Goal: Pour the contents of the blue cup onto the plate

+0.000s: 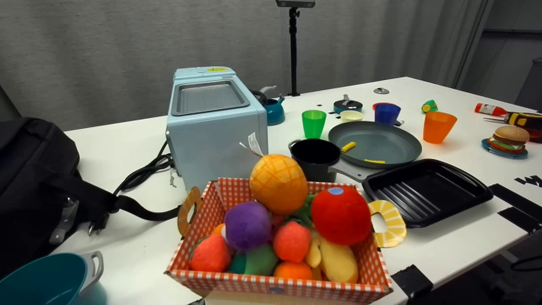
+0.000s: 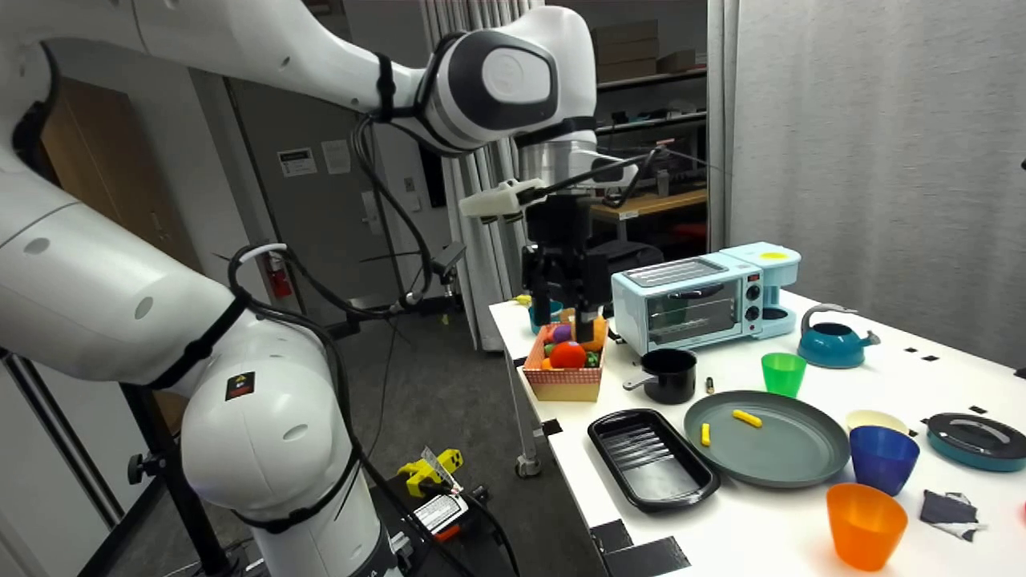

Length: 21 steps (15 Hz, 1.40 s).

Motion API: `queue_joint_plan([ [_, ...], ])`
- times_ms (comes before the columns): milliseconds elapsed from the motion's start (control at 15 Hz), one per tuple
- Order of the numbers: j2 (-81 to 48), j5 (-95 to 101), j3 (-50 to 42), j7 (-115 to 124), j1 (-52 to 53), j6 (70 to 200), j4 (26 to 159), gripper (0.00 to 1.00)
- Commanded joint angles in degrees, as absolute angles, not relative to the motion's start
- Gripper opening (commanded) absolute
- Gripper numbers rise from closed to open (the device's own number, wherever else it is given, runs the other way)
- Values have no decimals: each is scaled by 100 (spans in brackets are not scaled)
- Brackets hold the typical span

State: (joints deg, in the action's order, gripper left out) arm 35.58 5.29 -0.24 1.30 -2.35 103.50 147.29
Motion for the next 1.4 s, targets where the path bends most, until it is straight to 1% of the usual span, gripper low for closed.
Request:
queue_joint_plan([
  [0, 2533, 674, -394, 203, -609, 10698, 14053, 100],
  [333, 1344, 544, -683, 212, -770, 11400, 13176, 100],
  [733, 210, 398, -704, 307, -737, 12017, 12072, 100],
  [800, 100, 365, -704, 335, -735, 12034, 11953, 100],
  [867, 449, 480, -698, 244, -736, 12022, 12380, 100],
  [1067, 168, 441, -701, 267, -733, 12021, 12082, 100],
  [1333, 142, 440, -701, 272, -733, 12031, 12045, 100],
])
